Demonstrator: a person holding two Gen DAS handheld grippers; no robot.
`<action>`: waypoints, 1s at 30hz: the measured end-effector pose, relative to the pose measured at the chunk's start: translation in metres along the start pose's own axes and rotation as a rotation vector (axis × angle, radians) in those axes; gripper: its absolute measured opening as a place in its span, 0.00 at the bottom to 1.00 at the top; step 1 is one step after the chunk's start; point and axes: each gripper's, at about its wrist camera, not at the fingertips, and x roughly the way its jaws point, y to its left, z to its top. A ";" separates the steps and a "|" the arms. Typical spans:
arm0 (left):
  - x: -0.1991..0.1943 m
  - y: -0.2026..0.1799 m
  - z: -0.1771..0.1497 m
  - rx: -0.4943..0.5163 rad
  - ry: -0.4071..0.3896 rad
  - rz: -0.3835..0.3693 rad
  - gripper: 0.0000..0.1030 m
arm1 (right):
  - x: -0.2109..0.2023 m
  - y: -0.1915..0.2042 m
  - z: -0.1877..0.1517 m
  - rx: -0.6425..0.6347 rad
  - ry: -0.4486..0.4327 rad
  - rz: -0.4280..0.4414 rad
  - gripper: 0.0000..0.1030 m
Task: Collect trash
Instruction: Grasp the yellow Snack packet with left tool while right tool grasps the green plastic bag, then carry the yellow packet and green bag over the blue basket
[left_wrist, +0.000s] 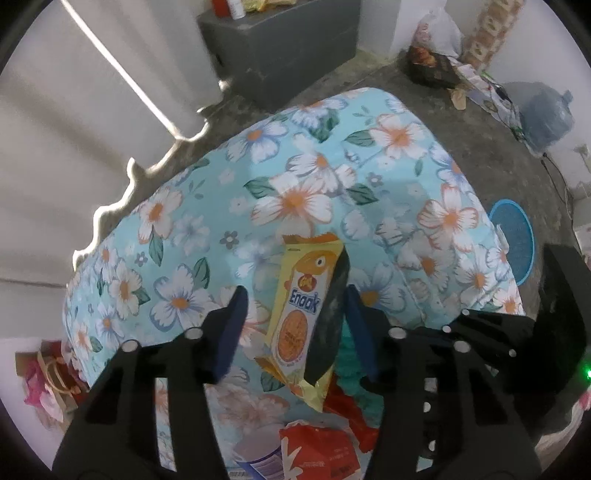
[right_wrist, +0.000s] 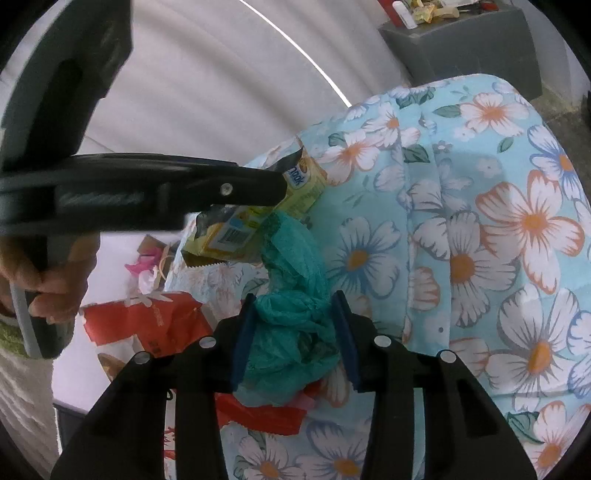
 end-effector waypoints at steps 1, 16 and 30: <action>0.001 0.001 0.000 -0.004 0.002 -0.003 0.41 | 0.000 0.000 0.000 0.000 -0.004 -0.002 0.38; -0.008 -0.002 -0.014 0.035 -0.043 0.020 0.00 | -0.028 -0.004 -0.016 0.045 -0.056 0.010 0.35; -0.112 -0.011 -0.056 0.024 -0.379 -0.018 0.00 | -0.127 -0.031 -0.067 0.197 -0.259 0.065 0.35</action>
